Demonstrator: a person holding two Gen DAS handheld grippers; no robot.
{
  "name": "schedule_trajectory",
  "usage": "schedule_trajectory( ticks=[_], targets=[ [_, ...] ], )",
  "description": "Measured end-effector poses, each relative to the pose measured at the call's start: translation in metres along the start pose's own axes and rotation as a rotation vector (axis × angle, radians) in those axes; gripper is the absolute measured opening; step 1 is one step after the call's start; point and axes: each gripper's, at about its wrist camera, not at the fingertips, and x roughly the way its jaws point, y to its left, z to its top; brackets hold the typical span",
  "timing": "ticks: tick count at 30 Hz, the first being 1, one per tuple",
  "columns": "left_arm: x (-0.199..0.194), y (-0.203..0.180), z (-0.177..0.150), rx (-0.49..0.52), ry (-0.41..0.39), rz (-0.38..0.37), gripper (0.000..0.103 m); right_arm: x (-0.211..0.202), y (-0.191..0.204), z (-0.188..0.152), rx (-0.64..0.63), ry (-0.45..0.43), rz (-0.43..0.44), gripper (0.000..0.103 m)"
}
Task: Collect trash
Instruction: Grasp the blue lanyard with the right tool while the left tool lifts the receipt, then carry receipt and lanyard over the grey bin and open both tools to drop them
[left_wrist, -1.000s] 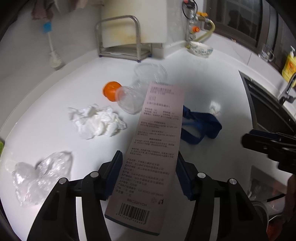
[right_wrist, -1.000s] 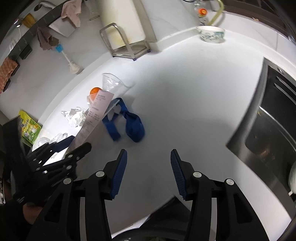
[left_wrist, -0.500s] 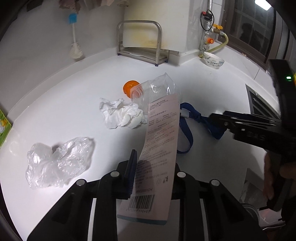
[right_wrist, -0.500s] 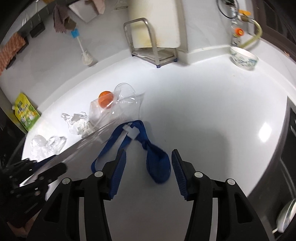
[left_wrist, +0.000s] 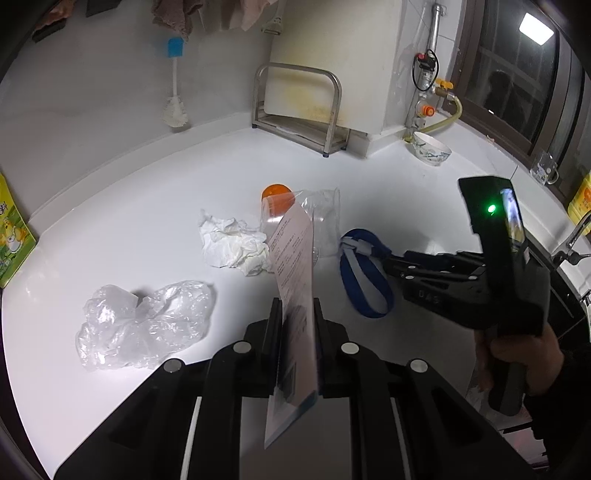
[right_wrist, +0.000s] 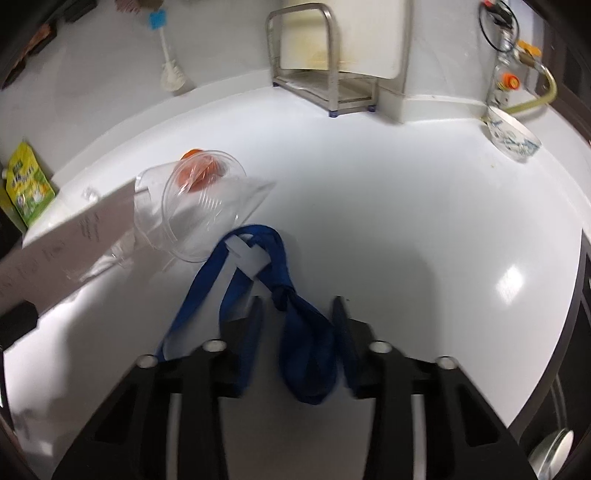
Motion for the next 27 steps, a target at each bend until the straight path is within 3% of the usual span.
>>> schedule_trajectory(
  ticks=[1, 4, 13, 27],
  targets=[
    [-0.002, 0.0, 0.0, -0.002, -0.004, 0.001, 0.015, 0.0, 0.001, 0.001, -0.005, -0.002, 0.004, 0.013],
    [-0.009, 0.0, 0.0, -0.008, -0.017, 0.002, 0.015, 0.001, 0.004, 0.002, -0.008, -0.003, 0.012, 0.004],
    [-0.027, -0.002, -0.003, -0.004, -0.045, 0.013, 0.015, -0.036, 0.006, -0.009, 0.053, -0.066, 0.042, 0.003],
    [-0.06, -0.017, -0.019, -0.015, -0.061, 0.049, 0.014, -0.122, 0.003, -0.055, 0.097, -0.133, 0.057, 0.003]
  ],
)
